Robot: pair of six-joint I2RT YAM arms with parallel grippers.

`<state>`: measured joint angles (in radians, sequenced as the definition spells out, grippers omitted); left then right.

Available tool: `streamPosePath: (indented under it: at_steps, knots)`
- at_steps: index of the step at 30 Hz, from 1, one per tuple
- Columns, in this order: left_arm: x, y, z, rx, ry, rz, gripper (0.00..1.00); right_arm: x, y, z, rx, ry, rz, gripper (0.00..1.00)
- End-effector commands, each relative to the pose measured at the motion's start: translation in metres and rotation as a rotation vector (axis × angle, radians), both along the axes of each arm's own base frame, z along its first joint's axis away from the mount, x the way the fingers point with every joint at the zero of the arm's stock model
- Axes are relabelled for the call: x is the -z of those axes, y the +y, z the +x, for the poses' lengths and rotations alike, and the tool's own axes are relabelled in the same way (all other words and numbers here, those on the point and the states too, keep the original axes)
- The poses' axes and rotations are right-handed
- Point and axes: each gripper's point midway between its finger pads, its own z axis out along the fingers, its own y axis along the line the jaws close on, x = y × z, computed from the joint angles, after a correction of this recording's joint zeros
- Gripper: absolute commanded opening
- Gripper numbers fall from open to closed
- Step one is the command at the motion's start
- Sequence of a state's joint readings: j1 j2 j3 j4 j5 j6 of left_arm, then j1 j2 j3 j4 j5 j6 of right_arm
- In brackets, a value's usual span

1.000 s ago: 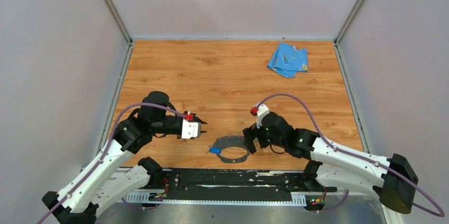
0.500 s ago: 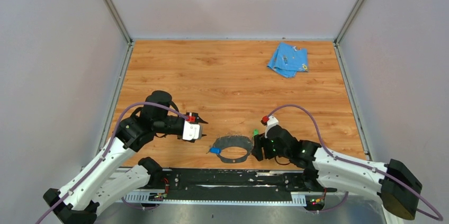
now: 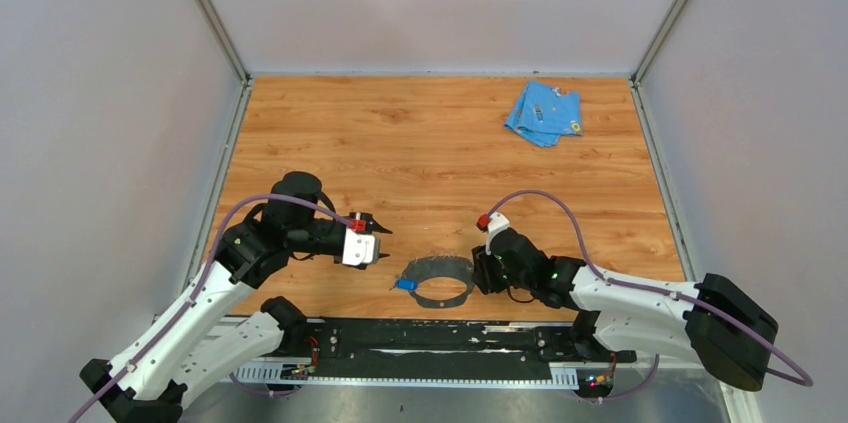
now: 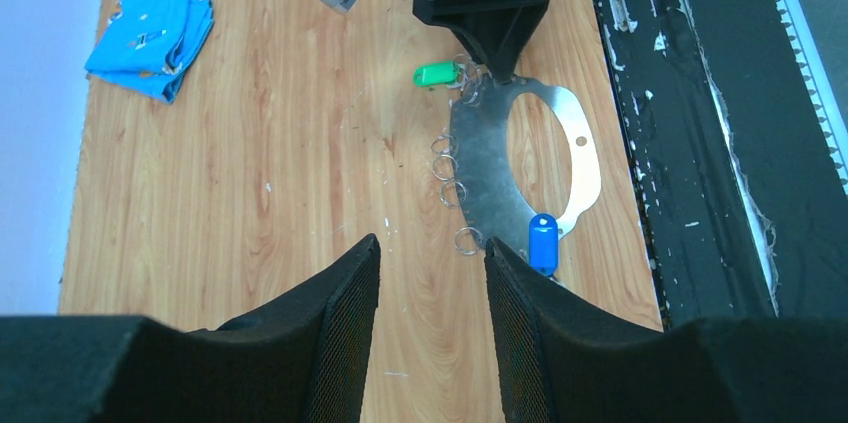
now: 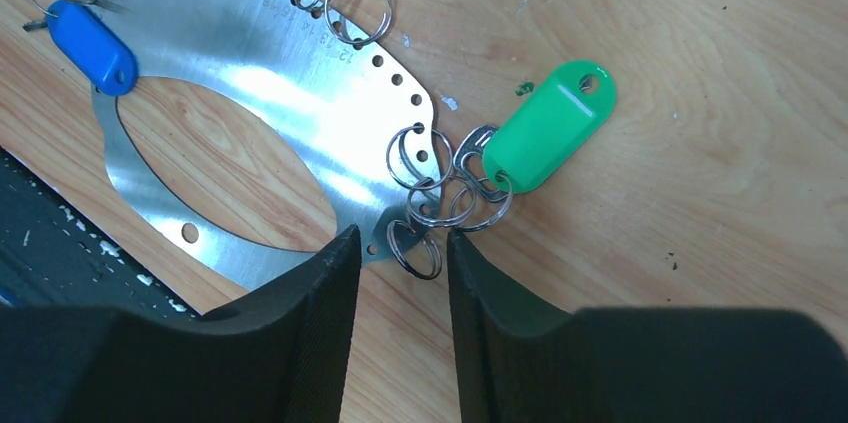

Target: Put the keys on the keyring

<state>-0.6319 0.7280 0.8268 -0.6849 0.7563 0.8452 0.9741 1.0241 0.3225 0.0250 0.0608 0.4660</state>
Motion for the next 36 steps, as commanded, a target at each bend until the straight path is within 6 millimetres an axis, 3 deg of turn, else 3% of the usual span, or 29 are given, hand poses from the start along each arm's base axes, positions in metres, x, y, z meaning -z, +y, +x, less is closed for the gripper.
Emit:
streamPosePath:
  at_steps: [1,4,6,11,15,21,26,30,36]
  knots:
    - [-0.012,-0.002,-0.004,0.018,-0.018,-0.024,0.46,0.002,-0.004,0.001,-0.008,-0.004,-0.019,0.36]
    - [-0.013,-0.001,-0.003,0.016,-0.02,-0.025,0.46,0.004,-0.004,0.001,-0.015,-0.001,-0.025,0.22]
    - [-0.013,-0.002,-0.003,0.015,-0.017,-0.024,0.46,0.002,-0.003,0.002,-0.026,-0.008,-0.031,0.04]
    - [-0.011,-0.001,-0.004,0.009,-0.002,-0.023,0.45,-0.015,0.013,-0.004,-0.14,0.007,-0.022,0.0]
    - [-0.011,-0.003,-0.012,0.042,0.019,-0.039,0.47,-0.064,0.041,-0.012,-0.333,-0.049,0.073,0.0]
    - [-0.013,-0.017,-0.037,0.181,0.149,-0.107,0.6,-0.168,0.08,-0.037,-0.658,-0.198,0.304,0.0]
    - [-0.033,-0.032,-0.025,0.136,0.174,-0.24,0.61,-0.229,0.097,-0.057,-0.865,-0.29,0.429,0.0]
    - [-0.056,-0.039,-0.017,0.096,0.16,-0.351,0.53,-0.258,0.104,-0.063,-0.982,-0.346,0.455,0.0]
    - [-0.067,-0.038,-0.027,0.111,0.209,-0.39,0.44,-0.269,0.11,-0.062,-1.054,-0.357,0.424,0.0]
